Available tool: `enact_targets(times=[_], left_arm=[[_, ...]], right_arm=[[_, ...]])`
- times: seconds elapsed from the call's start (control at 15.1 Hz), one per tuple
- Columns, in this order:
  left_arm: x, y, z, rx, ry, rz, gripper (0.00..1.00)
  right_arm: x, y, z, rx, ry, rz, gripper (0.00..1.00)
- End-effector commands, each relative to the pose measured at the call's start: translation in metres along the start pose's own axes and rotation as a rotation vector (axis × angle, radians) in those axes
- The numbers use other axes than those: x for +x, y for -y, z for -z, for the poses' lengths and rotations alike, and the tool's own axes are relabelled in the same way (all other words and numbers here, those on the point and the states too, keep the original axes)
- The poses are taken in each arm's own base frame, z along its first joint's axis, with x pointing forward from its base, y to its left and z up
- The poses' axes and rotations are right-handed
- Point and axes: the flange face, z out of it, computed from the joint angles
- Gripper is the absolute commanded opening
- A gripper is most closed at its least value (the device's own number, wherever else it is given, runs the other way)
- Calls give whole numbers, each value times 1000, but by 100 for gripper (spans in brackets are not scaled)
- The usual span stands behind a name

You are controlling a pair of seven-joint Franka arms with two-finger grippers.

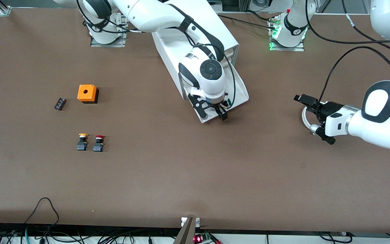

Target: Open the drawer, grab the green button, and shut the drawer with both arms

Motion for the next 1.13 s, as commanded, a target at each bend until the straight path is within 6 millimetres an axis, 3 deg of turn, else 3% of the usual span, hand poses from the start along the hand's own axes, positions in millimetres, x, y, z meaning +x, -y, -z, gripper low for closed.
enact_targets(times=[0.0,0.2,0.4,0.53,0.93,1.06], left_arm=[[-10,-48,27,151,23,92,100],[-3,-71,28,261,2,214,100],[13,-66,35,358,-131,359,100],[24,-62,28,428,-157,404,100],[34,-53,22,432,-182,454,100],[37,-51,19,432,-193,468,100]], right_arm=[[-6,-1,2,17,-15,-15,94],[-11,-3,2,17,-16,-8,59],[-11,-3,3,16,-14,-9,28],[-12,-3,3,15,-15,-9,3],[-10,-2,28,-11,-34,6,0],[-3,3,53,14,-61,42,0]])
